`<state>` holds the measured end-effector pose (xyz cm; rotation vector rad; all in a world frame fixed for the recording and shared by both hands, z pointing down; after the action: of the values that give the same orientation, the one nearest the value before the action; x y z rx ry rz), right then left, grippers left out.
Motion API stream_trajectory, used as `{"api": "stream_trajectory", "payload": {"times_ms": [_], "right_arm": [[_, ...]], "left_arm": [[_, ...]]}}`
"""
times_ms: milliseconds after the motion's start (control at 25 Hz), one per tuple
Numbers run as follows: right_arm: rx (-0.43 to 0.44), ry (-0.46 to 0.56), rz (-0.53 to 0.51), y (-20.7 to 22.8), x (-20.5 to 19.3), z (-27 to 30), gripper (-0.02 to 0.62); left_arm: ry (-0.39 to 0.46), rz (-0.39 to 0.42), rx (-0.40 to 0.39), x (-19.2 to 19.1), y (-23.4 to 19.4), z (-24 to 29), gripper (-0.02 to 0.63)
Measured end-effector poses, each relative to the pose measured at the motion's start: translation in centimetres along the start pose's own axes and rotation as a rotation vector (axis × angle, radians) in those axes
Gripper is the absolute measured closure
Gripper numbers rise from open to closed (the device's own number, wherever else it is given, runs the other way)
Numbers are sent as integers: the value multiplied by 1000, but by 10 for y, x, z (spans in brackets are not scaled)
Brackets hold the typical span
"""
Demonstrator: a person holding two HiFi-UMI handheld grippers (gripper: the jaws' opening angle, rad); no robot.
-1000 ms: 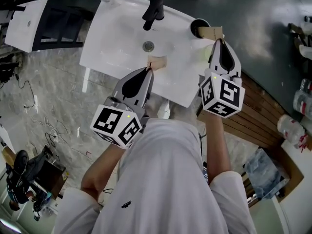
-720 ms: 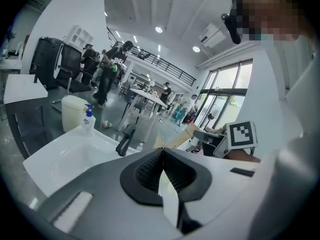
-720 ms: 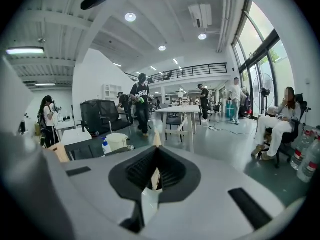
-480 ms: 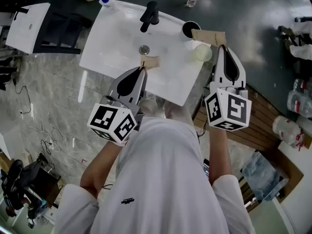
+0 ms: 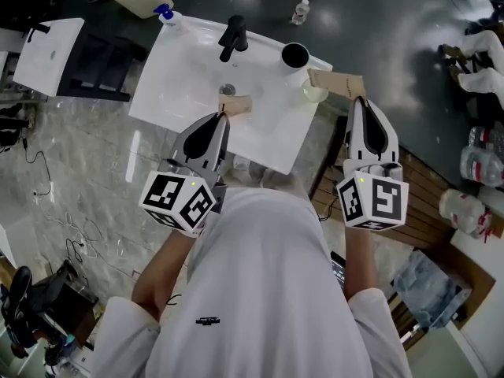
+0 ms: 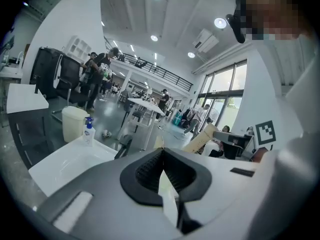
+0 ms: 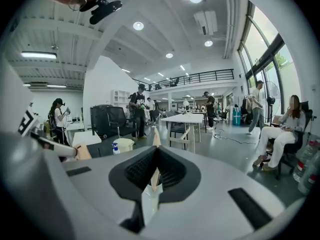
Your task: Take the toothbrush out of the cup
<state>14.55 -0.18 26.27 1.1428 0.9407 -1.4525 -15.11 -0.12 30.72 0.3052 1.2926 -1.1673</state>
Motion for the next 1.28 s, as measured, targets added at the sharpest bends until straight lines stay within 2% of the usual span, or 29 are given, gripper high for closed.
{"api": "stream_trajectory", "payload": {"times_ms": [720, 1280], "right_arm": [[5, -18, -20, 26, -17, -67, 589], [44, -30, -35, 28, -23, -69, 589]], "left_arm": [[36, 71, 11, 4, 24, -11, 601], [36, 90, -3, 7, 34, -6, 601]]}}
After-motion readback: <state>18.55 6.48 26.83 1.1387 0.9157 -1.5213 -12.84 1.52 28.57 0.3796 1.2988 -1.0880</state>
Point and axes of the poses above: the fingertips, and each gripper's own axes: z forward along the fingers, y to its right, x out of its top, the point moved 9 cm from there along -z, backward along the fingers
